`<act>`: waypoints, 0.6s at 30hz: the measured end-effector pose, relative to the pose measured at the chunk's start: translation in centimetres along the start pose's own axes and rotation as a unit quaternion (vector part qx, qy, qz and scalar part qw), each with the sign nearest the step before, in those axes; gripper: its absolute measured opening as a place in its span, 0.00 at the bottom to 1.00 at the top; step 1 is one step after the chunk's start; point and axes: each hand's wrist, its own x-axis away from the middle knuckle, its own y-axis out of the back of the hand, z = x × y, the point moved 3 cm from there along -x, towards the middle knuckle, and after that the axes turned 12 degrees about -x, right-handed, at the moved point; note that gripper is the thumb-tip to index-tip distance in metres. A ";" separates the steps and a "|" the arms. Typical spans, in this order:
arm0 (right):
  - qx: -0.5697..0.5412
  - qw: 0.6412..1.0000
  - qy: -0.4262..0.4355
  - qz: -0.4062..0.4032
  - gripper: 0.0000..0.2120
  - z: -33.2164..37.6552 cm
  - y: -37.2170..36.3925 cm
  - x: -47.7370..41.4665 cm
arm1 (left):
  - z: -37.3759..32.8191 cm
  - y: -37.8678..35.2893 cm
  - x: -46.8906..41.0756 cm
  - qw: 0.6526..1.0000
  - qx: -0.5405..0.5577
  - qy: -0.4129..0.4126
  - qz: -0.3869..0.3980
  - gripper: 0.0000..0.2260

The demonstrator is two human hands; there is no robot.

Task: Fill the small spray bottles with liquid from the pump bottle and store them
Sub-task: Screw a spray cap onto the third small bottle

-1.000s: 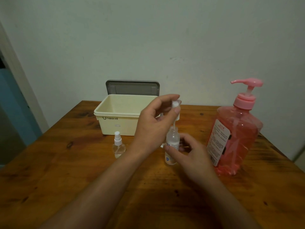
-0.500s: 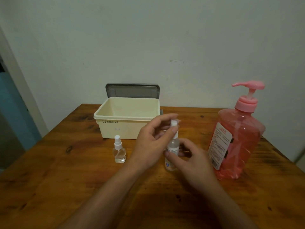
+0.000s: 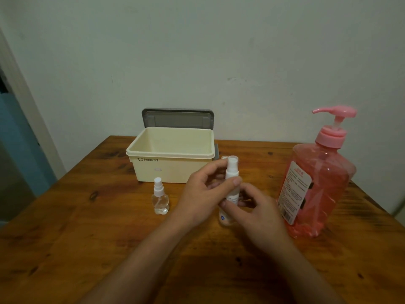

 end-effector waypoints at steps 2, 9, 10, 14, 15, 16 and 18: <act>0.001 1.000 -0.002 0.003 0.13 -0.1 0.1 0.0 | 0.3 0.1 0.1 1.000 0.004 0.006 0.007 0.20; 0.000 1.000 0.002 0.009 0.14 0.1 -0.1 0.0 | -0.6 -0.1 0.2 1.000 0.023 0.003 0.016 0.16; -0.001 1.000 0.001 0.010 0.15 0.0 -0.2 0.0 | -0.7 -0.1 0.2 1.000 0.022 0.002 0.008 0.15; -0.002 1.000 0.005 0.009 0.13 -0.1 0.0 0.0 | -0.5 0.3 -0.1 1.000 0.011 0.004 0.006 0.16; -0.005 1.000 0.004 0.009 0.12 -0.2 0.0 0.0 | -0.4 0.4 -0.1 1.000 0.015 0.008 0.011 0.16; -0.009 1.000 0.002 0.009 0.12 -0.3 0.0 -0.1 | -0.3 0.5 -0.1 1.000 0.017 0.011 0.018 0.17; -0.010 1.000 0.000 0.008 0.12 -0.4 0.0 -0.1 | -0.2 0.6 0.0 0.999 0.013 0.008 0.033 0.16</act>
